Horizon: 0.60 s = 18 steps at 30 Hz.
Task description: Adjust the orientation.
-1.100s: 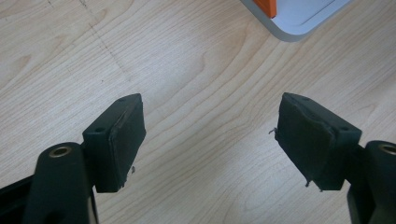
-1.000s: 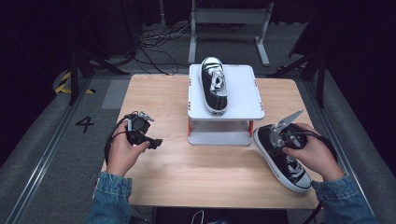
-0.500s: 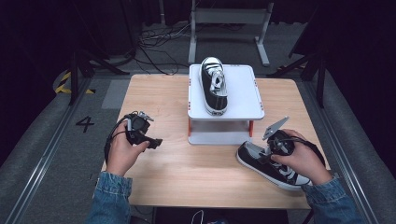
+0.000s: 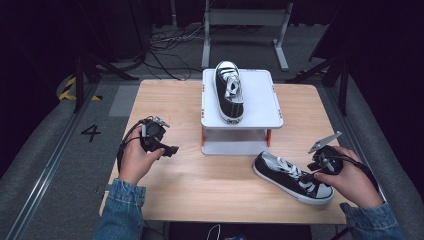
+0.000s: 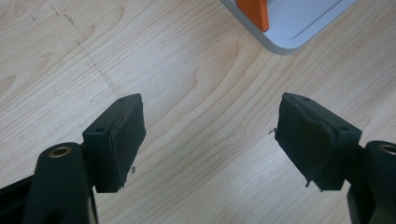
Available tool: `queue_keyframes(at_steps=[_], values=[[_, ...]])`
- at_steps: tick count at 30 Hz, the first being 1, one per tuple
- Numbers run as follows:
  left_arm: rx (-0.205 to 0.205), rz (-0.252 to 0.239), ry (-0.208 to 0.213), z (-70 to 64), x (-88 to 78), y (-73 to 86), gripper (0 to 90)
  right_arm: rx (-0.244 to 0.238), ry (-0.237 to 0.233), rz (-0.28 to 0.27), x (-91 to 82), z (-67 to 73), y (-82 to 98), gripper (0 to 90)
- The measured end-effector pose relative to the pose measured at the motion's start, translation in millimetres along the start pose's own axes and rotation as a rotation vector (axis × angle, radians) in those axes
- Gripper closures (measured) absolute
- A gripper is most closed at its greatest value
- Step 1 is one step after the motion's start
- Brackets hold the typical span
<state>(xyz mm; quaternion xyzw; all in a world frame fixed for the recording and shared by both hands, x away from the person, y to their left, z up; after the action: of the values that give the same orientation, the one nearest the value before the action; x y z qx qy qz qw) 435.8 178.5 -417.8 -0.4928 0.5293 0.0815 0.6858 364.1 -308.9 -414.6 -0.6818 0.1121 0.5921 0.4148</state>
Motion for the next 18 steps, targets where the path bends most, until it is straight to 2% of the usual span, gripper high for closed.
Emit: queue_keyframes(at_steps=[3, 5, 9, 10, 11, 13, 15, 18], values=[[0.012, 0.002, 0.008, -1.5, 3.4, -3.9, 24.4, 0.016, 0.023, 0.023, 5.2, -7.6, 7.2, 51.8], [0.014, 0.005, 0.015, -2.3, 5.4, -5.6, 24.3, 0.019, 0.027, 0.028, 9.7, -9.7, 8.4, 53.3], [0.019, 0.013, 0.024, -3.3, 9.6, -7.6, 24.4, -0.018, 0.033, 0.045, 22.6, -7.4, 4.6, 57.2], [0.019, 0.013, 0.024, -3.3, 9.6, -7.6, 24.3, -0.009, 0.038, 0.052, 23.8, -8.3, 3.6, 60.1], [0.020, 0.010, 0.027, -3.5, 9.4, -8.1, 24.3, -0.008, 0.036, 0.053, 24.0, -8.7, 3.5, 64.6], [0.010, 0.005, 0.025, -3.0, 8.2, -7.9, 24.3, -0.031, 0.038, 0.047, 18.1, -7.5, 2.0, 79.7], [0.010, 0.007, 0.021, -2.2, 7.6, -7.3, 24.3, -0.035, 0.037, 0.046, 15.6, -7.4, 1.2, 82.3], [0.008, 0.004, 0.020, -1.3, 6.4, -5.4, 24.3, -0.072, 0.048, 0.067, 12.4, -10.1, -5.6, 85.1]])
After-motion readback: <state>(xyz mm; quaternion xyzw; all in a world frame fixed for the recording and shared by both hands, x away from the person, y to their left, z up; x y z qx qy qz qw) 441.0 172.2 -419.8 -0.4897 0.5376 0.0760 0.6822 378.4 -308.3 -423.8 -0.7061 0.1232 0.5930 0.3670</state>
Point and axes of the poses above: each handheld gripper's, and its own axes: x roughly forward along the jaws, y roughly out of its underside, z roughly to its left, the point moved 3 cm from there along x, roughly forward along the jaws, and after that the axes turned 5 degrees about -z, right-handed, at the moved point
